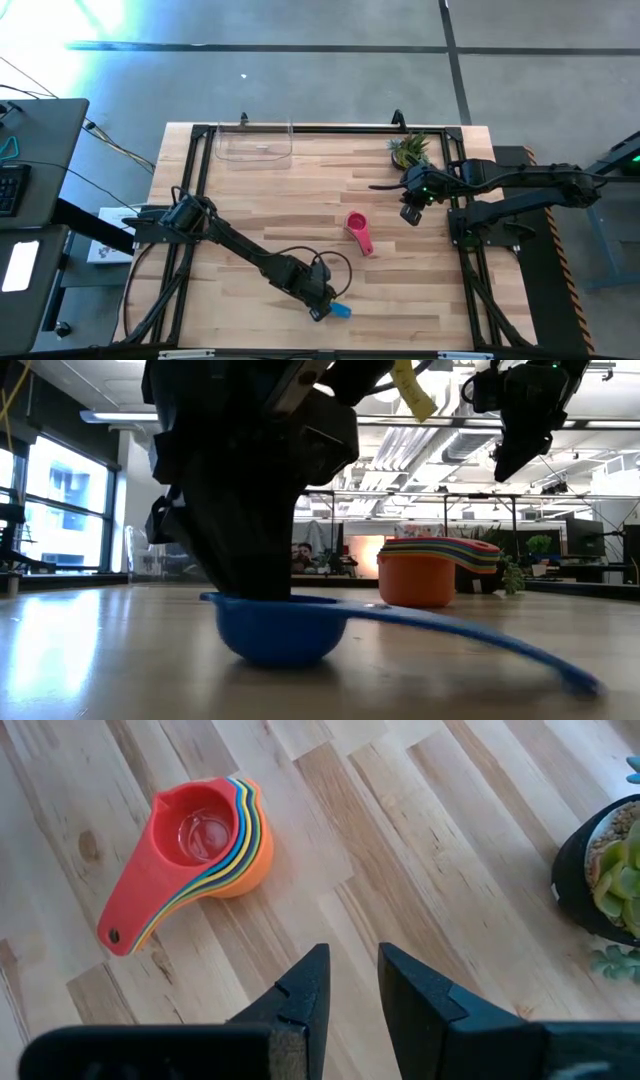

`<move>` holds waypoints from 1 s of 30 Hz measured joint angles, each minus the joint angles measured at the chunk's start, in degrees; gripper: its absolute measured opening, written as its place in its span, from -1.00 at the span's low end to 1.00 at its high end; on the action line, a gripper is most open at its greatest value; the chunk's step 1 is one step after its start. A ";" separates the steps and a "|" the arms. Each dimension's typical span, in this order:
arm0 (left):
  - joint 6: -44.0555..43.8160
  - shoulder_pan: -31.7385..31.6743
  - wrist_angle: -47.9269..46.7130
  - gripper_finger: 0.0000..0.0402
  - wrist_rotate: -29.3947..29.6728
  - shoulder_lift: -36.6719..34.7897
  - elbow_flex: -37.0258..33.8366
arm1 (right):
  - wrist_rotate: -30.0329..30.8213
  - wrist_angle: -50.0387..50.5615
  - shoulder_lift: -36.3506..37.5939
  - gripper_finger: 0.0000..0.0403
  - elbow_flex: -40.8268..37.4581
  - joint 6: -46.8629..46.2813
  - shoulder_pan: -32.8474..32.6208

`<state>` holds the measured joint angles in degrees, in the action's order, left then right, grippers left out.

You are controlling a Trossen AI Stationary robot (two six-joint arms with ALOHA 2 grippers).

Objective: Nest measuring cups in basket
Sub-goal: Stack the blue measuring cup on top of the light red measuring cup

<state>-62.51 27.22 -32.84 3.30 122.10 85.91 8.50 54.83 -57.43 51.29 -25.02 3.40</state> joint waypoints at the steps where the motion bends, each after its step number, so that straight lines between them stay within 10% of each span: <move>1: 0.30 -0.01 -0.13 -0.91 0.02 0.00 0.00 | 0.04 0.00 0.01 -0.60 0.00 0.00 0.00; 14: 4.22 -1.82 0.59 -0.97 -0.06 -0.13 1.34 | 0.07 0.00 0.00 -0.60 0.00 0.00 0.00; 30: 32.50 -14.30 -16.91 -0.97 -0.29 -0.24 17.54 | 7.16 -4.96 0.02 -0.60 -0.04 0.95 0.12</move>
<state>-30.00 12.93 -49.74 3.01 121.86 103.44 15.66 49.87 -57.41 51.24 -24.06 3.52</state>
